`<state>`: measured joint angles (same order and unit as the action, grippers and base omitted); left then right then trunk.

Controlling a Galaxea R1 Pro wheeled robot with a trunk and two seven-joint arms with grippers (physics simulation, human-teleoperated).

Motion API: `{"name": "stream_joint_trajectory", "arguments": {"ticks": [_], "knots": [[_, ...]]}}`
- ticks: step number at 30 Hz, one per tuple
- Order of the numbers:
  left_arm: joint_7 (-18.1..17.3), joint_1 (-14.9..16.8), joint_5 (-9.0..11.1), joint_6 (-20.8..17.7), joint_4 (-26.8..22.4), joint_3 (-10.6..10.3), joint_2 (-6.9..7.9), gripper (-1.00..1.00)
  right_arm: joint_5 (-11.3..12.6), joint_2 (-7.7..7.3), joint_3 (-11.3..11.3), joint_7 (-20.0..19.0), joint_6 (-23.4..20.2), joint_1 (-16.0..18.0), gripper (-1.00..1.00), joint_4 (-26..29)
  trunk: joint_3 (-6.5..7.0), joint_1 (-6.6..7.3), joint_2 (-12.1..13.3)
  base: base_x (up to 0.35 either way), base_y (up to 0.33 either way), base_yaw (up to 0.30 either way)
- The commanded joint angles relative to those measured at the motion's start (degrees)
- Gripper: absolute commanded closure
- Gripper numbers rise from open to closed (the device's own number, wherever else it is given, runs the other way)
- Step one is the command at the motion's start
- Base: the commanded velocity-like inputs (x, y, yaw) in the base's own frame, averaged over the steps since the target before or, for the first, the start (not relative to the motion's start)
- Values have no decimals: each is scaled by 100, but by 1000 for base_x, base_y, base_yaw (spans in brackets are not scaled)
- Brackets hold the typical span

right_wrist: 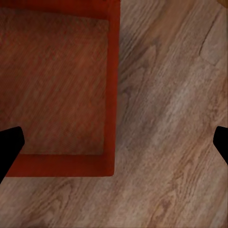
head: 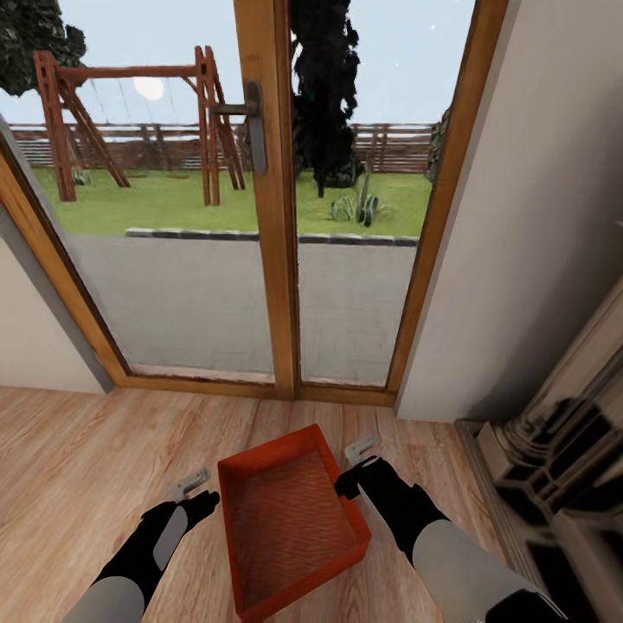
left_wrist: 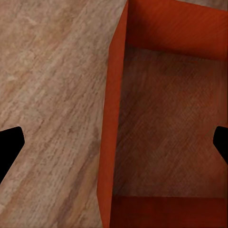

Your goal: Move the two storage containers from the living room to the garage. In the garage, place one container on the floor and stack the other container on top of it (either order is fine).

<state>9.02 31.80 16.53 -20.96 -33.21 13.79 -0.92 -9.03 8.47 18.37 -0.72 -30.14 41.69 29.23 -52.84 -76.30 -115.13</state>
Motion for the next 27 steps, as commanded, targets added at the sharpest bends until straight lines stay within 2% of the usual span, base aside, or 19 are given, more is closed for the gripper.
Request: {"name": "stream_joint_trajectory", "arguments": {"ticks": [1,14,27], "knots": [[30,1,61,-30,-15,14,-7,-100,-47,-2,18,-8,-36,38,-100,-4,-23,-22,-44,0,0,0],[30,1,59,-28,-40,3,-33,-100,-46,-2,18,-8,-34,290,-100,-33,-257,-307,-565,0,0,0],[30,1,52,-22,-45,2,-89,-100,-46,1,18,-8,-28,304,-100,-19,-490,-593,-1087,0,0,0]]}}
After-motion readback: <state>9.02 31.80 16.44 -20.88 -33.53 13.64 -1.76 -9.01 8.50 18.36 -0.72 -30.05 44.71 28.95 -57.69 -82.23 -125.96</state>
